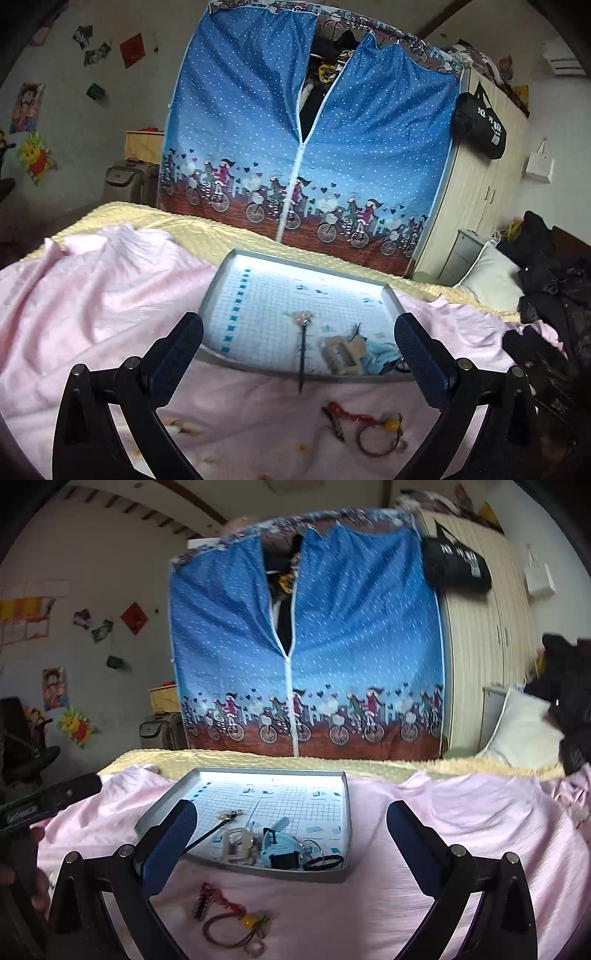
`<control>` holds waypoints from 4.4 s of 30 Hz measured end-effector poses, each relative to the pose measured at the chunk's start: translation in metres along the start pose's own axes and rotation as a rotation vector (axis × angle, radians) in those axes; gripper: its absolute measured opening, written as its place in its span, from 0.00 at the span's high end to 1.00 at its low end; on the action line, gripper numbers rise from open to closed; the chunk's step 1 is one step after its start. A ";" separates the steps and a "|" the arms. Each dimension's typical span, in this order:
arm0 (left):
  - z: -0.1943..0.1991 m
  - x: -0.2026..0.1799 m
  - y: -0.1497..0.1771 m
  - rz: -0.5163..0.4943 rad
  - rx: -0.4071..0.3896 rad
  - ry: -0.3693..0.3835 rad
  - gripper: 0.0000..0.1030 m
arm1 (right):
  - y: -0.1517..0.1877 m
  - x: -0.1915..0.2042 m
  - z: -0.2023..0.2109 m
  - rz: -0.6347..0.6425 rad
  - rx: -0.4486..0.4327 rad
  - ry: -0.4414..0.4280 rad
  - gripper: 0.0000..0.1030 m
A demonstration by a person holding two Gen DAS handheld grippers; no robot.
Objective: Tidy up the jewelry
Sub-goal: 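Withdraw both tools from the tray back over the remaining items, then grasp the black beaded hairpin with the left tool while the right tool grasps the small silver ring, then lift the black hairpin with the left tool while the right tool holds the silver ring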
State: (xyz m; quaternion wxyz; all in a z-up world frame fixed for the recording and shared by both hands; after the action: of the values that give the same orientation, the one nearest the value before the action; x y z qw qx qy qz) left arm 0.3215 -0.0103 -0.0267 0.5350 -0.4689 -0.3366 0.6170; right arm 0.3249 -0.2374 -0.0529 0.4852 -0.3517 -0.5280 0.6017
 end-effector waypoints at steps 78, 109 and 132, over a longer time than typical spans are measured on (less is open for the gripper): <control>-0.128 -0.025 0.143 -0.105 0.679 0.183 0.87 | 0.149 0.023 -0.053 -0.004 0.657 -0.151 0.57; -0.050 -0.028 0.134 -0.157 0.629 0.186 0.98 | 0.146 0.019 -0.028 -0.119 0.672 -0.187 0.81; -0.004 -0.019 0.133 -0.099 0.718 0.206 0.99 | 0.150 0.033 -0.027 -0.104 0.691 -0.236 0.81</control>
State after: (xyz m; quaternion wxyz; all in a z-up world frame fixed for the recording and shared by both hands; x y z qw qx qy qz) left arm 0.2794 -0.0560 -0.1462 0.7255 -0.2944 -0.0654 0.6187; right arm 0.3091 -0.1936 -0.2012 0.5410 -0.0682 -0.3632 0.7555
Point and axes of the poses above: each gripper's, at about its wrist camera, not at the fingertips, and z roughly against the way its jaws point, x to its left, y to its underside, the point moved 5 cm from there along -z, roughly the way its jaws point, and after that the axes turned 6 degrees about -x, right-handed, at the moved point
